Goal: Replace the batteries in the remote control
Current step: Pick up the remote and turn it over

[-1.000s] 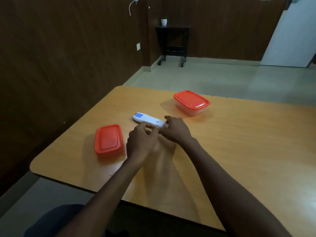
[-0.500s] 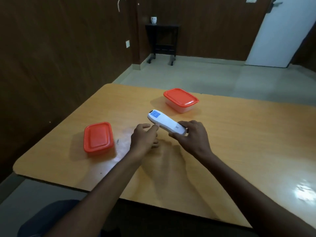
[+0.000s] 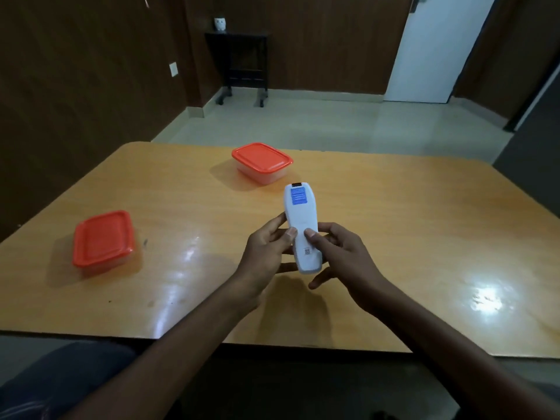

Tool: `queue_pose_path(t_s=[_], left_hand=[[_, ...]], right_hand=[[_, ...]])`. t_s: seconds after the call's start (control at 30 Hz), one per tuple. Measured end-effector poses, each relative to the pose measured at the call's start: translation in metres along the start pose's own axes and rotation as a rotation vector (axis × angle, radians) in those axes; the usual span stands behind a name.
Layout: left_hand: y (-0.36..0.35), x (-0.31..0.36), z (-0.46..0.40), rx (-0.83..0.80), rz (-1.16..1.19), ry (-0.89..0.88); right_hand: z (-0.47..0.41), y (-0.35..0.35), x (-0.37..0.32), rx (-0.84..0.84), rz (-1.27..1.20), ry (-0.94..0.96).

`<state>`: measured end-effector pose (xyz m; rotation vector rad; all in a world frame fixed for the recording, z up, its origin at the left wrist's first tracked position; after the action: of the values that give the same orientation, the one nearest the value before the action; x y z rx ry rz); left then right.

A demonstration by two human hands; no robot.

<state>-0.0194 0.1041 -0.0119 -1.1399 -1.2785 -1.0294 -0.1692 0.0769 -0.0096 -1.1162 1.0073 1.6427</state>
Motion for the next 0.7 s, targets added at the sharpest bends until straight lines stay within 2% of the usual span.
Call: queue_pose_path(t_s=[0.3,0.47,0.7], left_hand=[[-0.022,-0.015,-0.013,-0.023,0.068,0.039],[-0.026,-0.018,-0.022,0.043,0.123,-0.008],[-0.021,-0.020,-0.024,0.144,0.186,-0.039]], right_hand=[[-0.014,0.003,0.014,0.064,0.063,0.090],[-0.026,-0.001,0.011,0.091,0.138,0.199],[-0.034,-0.013,0.007,0.108,0.170,0.209]])
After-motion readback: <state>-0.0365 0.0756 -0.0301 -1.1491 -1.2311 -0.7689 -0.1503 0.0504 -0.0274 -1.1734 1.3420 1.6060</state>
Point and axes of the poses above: each hand's wrist, its own z-axis away from the middle knuckle, its own y-axis out of the back of the hand, x = y × z, the point moved 2 cm from there along -z, towards the middle knuckle, and after that the axes turned 9 degrees about -y, right-handed, at the moved point
